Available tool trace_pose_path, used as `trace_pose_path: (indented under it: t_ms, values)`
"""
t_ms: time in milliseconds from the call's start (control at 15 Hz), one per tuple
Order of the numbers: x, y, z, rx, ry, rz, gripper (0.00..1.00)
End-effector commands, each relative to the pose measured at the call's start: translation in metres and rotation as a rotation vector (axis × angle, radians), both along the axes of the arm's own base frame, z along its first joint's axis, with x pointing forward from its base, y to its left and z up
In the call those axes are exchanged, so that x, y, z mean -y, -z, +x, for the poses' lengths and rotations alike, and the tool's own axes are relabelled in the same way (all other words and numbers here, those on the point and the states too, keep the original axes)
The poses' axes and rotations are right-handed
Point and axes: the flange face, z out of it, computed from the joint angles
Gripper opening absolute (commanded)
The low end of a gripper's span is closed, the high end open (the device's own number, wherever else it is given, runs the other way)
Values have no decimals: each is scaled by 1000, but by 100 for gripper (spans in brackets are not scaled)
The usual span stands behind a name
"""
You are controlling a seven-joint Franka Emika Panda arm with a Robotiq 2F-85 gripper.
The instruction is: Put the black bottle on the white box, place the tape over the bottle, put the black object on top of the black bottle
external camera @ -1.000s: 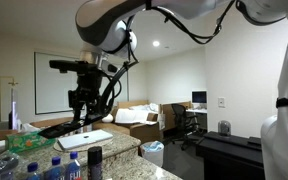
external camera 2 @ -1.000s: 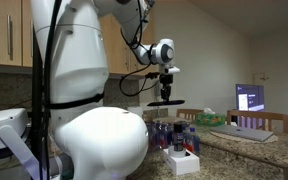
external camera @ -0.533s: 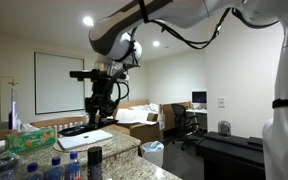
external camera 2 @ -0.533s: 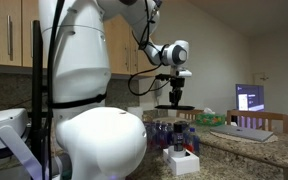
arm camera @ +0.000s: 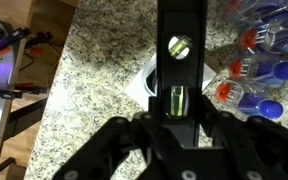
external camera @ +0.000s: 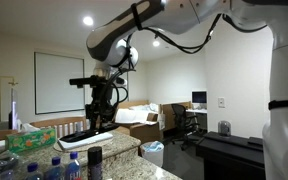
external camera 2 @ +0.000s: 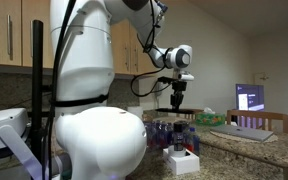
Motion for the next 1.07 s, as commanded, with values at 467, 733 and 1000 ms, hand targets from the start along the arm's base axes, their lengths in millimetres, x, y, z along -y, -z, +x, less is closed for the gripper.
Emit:
trace_pose_path:
  t_ms: [467, 733, 1000]
  values:
    - [1, 21, 14, -61, 46, -19, 18]
    - [3, 29, 18, -67, 67, -29, 18]
    - [3, 35, 21, -69, 76, -32, 18]
